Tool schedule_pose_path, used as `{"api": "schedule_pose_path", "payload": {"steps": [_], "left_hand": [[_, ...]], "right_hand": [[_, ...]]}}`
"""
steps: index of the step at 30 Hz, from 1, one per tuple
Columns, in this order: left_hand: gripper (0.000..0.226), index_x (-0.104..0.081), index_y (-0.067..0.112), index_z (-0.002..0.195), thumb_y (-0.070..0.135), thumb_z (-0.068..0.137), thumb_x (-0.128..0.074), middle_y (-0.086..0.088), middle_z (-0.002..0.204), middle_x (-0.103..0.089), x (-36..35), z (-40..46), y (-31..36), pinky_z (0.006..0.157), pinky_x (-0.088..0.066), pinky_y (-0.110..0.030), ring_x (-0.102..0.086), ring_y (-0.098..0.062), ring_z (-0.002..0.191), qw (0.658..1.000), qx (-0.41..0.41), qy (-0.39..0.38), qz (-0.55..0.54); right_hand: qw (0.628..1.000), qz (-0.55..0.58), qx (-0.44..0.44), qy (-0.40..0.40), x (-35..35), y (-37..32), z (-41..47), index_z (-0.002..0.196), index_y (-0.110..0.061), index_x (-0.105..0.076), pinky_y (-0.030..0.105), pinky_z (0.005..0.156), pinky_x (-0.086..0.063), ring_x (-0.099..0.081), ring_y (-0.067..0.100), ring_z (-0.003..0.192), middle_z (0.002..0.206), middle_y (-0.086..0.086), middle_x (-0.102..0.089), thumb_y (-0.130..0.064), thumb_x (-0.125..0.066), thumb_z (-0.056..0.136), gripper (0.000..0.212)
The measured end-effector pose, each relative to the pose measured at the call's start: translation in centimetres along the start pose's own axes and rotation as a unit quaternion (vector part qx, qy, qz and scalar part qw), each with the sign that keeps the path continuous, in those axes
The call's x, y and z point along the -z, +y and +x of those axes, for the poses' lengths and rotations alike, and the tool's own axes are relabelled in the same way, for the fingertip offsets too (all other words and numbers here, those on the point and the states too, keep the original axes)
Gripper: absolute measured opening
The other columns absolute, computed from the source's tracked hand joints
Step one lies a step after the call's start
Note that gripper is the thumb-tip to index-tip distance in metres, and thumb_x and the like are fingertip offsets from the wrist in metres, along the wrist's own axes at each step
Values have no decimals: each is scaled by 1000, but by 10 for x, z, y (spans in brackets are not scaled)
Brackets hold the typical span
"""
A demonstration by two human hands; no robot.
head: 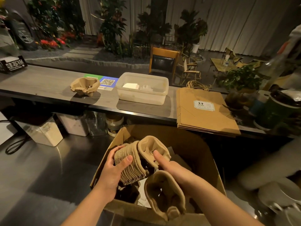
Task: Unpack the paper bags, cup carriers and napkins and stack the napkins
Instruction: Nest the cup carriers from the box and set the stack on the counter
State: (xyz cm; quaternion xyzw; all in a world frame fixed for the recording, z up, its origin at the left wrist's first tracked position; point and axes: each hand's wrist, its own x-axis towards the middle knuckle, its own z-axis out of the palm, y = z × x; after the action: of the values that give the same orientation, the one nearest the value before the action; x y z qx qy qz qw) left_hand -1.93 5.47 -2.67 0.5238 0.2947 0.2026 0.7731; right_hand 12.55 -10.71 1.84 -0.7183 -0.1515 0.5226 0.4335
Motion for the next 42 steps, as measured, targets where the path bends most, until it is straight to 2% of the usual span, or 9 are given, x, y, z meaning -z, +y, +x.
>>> {"api": "schedule_pose_path", "payload": {"steps": [5,7,9,14,17,23,27,36,42], "left_hand": [[76,-59,35,128,54,62,-92,2,115,-73,-3,-1,2,74,-56,-32,-66,-26,111,1000,-2,5,-13],[75,-59,34,128,55,63,-92,0,116,-72,-2,-1,2,75,-55,-33,-65,-28,113,1000,1,7,-18],[93,-60,35,128,67,46,-93,2,116,-73,0,0,0,76,-55,-33,-66,-26,111,1000,-3,12,-9],[103,-60,38,127,69,35,-94,0,120,-71,3,2,-2,78,-58,-36,-66,-27,113,1000,-15,8,-4],[96,-60,39,126,63,40,-94,-1,121,-70,2,1,-2,80,-59,-39,-66,-28,114,1000,-15,3,0],[100,-61,42,123,69,33,-96,-1,120,-70,2,1,-3,81,-60,-39,-66,-29,115,1000,-16,-8,-4],[100,-61,42,123,65,34,-99,-4,122,-70,2,0,-1,83,-61,-38,-66,-30,115,999,-15,-29,-7],[110,-59,34,129,64,32,-99,-5,121,-67,3,-3,0,82,-62,-36,-67,-29,114,998,-29,-55,-15],[112,-58,33,130,64,31,-99,-7,122,-67,5,-1,-1,78,-62,-34,-68,-28,111,998,-19,-55,-22]], "right_hand": [[995,-55,-5,83,-4,-1,8,155,-27,-34,42,111,-44,-55,22,130,147,-1,-53,-91,-33,82,97],[992,-70,-12,102,-4,0,9,157,-25,-28,39,110,-44,-53,21,130,148,0,-51,-76,-25,96,79],[993,-67,-4,94,-2,-2,5,143,-23,-49,32,100,-49,-61,15,114,126,-1,-65,-61,-25,105,59],[994,-89,35,60,7,-4,2,112,-30,-63,21,79,-50,-64,14,101,108,-8,-67,-34,-53,105,13],[989,-135,24,50,10,-5,5,115,-29,-63,17,73,-49,-63,13,102,114,-6,-65,-29,-57,104,13],[997,-74,12,-1,17,-9,9,108,-20,-69,28,94,-55,-66,18,108,115,4,-69,-20,-64,99,10],[995,-94,15,-5,19,-10,8,109,-19,-68,19,84,-54,-65,13,103,111,1,-68,-14,-63,99,12],[990,-128,-13,-61,24,-16,11,96,-20,-67,35,107,-49,-62,12,97,101,0,-64,-14,-58,102,12],[998,28,-5,-56,25,-17,6,118,-19,-65,33,88,-55,-71,19,97,102,1,-75,-48,-55,93,39]]}}
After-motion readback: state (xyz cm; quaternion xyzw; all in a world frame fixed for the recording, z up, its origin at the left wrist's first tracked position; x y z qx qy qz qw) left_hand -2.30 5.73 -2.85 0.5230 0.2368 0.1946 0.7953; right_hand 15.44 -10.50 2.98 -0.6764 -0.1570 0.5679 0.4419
